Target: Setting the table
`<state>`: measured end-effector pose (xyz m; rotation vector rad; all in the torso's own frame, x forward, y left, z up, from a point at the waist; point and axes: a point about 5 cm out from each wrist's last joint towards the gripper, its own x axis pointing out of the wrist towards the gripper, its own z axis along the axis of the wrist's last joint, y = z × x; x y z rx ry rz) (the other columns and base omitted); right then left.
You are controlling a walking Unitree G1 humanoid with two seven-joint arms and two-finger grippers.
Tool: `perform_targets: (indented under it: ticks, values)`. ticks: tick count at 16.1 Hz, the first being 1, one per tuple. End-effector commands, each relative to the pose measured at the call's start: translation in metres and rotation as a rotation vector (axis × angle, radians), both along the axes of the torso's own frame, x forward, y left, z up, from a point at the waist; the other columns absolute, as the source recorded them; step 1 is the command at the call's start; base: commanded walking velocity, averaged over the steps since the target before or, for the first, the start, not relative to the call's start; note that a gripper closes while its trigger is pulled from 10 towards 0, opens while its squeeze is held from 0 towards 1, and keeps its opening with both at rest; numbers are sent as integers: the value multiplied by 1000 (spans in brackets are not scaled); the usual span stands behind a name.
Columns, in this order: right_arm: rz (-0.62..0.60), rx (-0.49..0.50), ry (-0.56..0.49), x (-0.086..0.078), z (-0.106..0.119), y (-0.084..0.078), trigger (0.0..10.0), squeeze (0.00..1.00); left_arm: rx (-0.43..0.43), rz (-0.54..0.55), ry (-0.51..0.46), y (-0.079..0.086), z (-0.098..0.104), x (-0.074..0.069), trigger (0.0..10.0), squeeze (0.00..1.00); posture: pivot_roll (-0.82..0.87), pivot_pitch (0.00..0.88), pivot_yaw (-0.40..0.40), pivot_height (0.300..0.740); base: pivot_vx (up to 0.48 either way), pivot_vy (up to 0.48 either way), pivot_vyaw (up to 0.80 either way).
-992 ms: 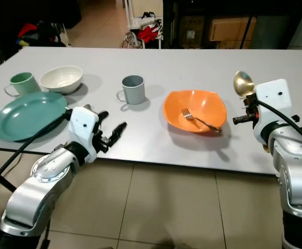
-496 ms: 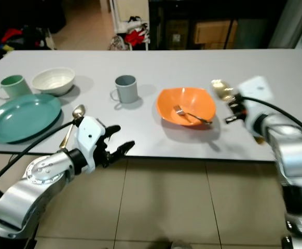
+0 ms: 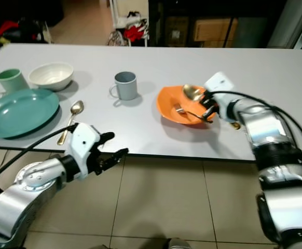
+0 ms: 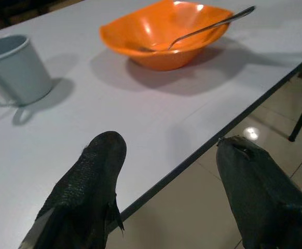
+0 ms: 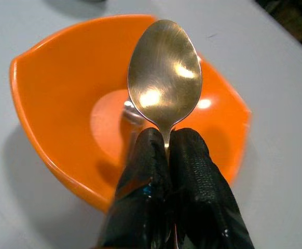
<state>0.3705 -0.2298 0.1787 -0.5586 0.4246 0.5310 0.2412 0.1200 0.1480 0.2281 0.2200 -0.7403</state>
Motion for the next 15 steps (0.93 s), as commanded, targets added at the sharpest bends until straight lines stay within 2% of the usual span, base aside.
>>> perform_targets:
  ticks: [1, 5, 7, 8, 9, 14, 15]
  values:
    - [35, -14, -7, 4, 5, 4, 10000, 0, 8, 18, -7, 5, 3, 0, 10000, 0, -28, 30, 31, 740, 0, 0, 0]
    - [6, -76, -16, 17, 1, 7, 10000, 0, 9, 24, -3, 5, 4, -2, 10000, 0, -22, 36, 28, 740, 0, 0, 0]
    - [-16, -90, -10, 20, -1, 7, 10000, 447, 11, 23, -2, 5, 5, -2, 10000, 0, -19, 40, 31, 740, 0, 0, 0]
    - [-21, -96, -11, 20, -2, 6, 10000, 447, 11, 23, -2, 5, 5, -2, 10000, 0, -19, 40, 31, 740, 0, 0, 0]
    - [-33, -99, -11, 21, -2, 6, 10000, 529, 13, 22, -3, 6, 6, -2, 10000, 0, -18, 40, 31, 740, 0, 0, 0]
    - [-24, -109, -17, 22, -1, 3, 10000, 529, 16, 18, -6, 5, 7, 1, 10000, 0, -24, 31, 45, 740, 0, 0, 0]
    - [-17, -110, -18, 22, 1, 2, 10000, 576, 16, 14, -7, 5, 7, 2, 10000, 0, -25, 30, 46, 740, 0, 0, 0]
